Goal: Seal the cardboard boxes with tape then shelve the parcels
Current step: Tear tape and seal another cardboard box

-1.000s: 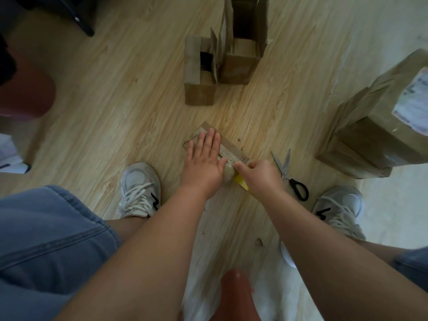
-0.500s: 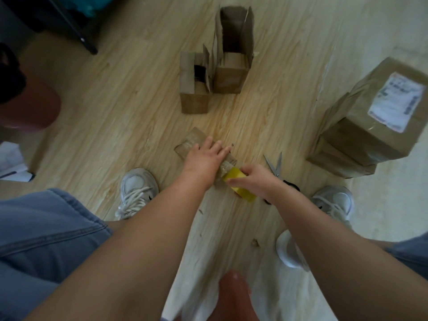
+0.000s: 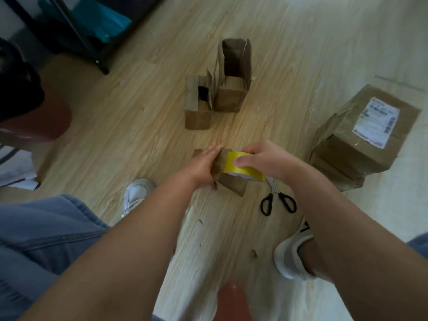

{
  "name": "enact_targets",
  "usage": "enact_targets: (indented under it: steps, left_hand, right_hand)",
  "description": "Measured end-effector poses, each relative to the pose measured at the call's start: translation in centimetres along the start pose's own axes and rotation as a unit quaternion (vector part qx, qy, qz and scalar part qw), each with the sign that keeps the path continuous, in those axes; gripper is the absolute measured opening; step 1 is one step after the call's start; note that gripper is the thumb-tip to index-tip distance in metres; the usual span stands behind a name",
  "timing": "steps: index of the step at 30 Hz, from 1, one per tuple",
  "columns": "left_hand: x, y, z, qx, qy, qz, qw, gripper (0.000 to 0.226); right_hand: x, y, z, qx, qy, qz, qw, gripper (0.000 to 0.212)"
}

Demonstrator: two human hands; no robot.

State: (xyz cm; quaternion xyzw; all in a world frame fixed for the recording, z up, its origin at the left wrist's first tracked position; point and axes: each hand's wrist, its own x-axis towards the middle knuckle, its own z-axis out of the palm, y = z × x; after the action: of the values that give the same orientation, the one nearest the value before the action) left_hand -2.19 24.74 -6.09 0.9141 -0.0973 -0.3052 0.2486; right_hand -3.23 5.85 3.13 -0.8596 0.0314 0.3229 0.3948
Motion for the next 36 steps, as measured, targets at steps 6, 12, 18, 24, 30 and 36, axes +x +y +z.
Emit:
enact_targets:
  steps: [6,12,18,24,30,36]
  left_hand:
    - [-0.7,1.7,0.0,0.124,0.049,0.044,0.99,0.125]
    - [-0.6,0.4,-0.8,0.068,0.051,0.031,0.996,0.121]
    - [-1.4,-0.3,-1.7,0.008,0.046,0.011,0.999,0.123]
    - [-1.8,-1.1,-2.4,-0.025,0.03,-0.011,0.999,0.121]
    - [-2.0,-1.4,-2.6,-0.053,0.032,-0.02,0.998,0.121]
    - [-1.4,-0.8,-1.3,-0.096,0.02,-0.014,0.995,0.122]
  right_hand:
    - [0.3,-0.9,-0.1,-0.036,-0.003,-0.016,0.999,0.021]
    - [0.6,-1.2,-0.6,-0.047,-0.023,-0.008,0.999,0.039]
    - [0.9,0.3,0.0,0.026,0.015,0.023,0.999,0.037]
    - [0.9,3.8,1.3,-0.076,0.07,0.085,0.991,0.056]
    - [0.5,4.2,1.0,-0.002,0.037,0.062,0.997,0.048]
    - [1.0,6.1,1.3,-0.136,0.072,0.105,0.983,0.05]
